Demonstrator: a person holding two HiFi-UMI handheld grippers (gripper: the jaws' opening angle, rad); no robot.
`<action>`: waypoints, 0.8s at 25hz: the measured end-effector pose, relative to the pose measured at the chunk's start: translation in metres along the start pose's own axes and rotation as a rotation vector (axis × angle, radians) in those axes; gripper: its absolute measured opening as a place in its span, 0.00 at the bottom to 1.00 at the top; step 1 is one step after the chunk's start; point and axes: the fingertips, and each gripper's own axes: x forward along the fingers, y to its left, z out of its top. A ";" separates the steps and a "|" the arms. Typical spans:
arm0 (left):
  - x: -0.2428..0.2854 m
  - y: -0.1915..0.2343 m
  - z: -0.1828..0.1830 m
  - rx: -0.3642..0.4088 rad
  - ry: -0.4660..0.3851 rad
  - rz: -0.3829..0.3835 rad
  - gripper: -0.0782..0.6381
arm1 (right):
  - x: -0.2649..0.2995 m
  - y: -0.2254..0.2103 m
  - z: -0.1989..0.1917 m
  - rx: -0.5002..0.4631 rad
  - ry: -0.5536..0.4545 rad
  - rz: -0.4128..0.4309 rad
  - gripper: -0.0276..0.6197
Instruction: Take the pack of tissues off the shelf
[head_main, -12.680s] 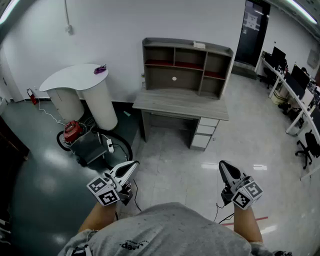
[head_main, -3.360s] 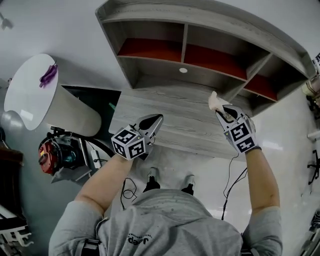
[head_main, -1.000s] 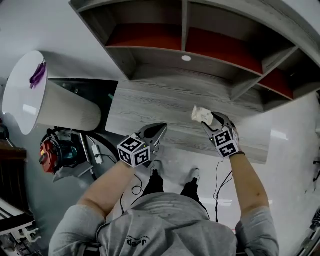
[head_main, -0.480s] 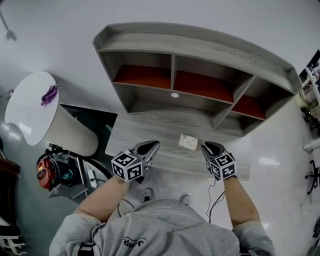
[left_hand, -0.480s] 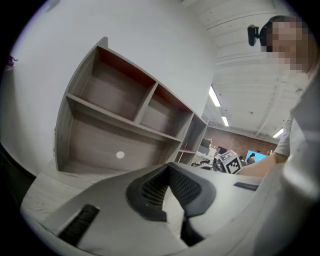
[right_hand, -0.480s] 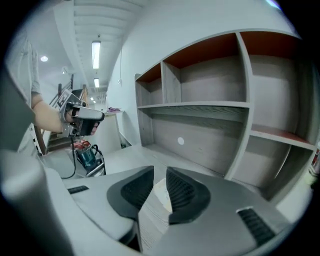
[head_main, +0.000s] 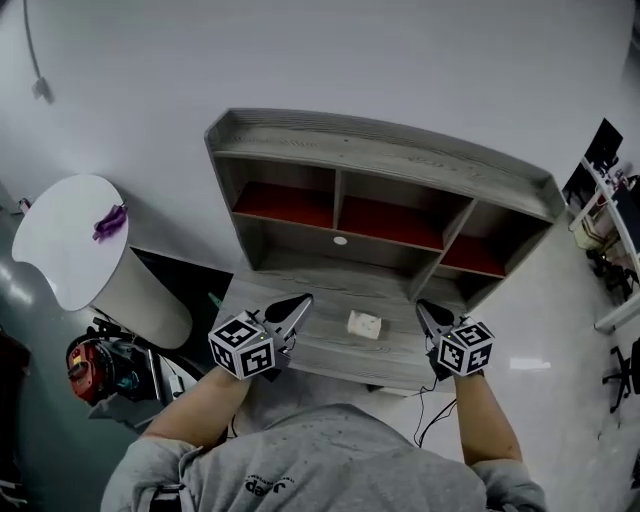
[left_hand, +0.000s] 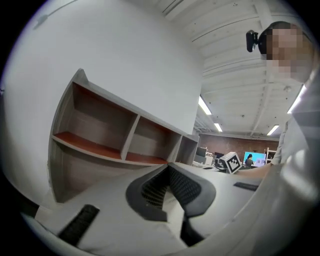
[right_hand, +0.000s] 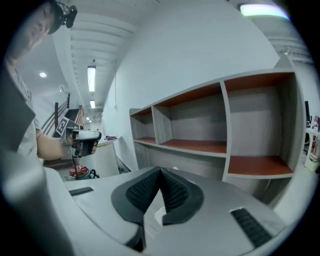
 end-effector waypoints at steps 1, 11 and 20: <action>0.000 -0.001 0.008 0.000 -0.008 -0.004 0.13 | -0.004 0.000 0.012 -0.002 -0.018 -0.001 0.02; -0.012 -0.008 0.081 0.058 -0.061 0.013 0.13 | -0.053 0.012 0.112 -0.037 -0.199 -0.012 0.03; -0.022 -0.021 0.114 0.103 -0.107 0.025 0.13 | -0.077 0.024 0.145 -0.019 -0.289 0.015 0.05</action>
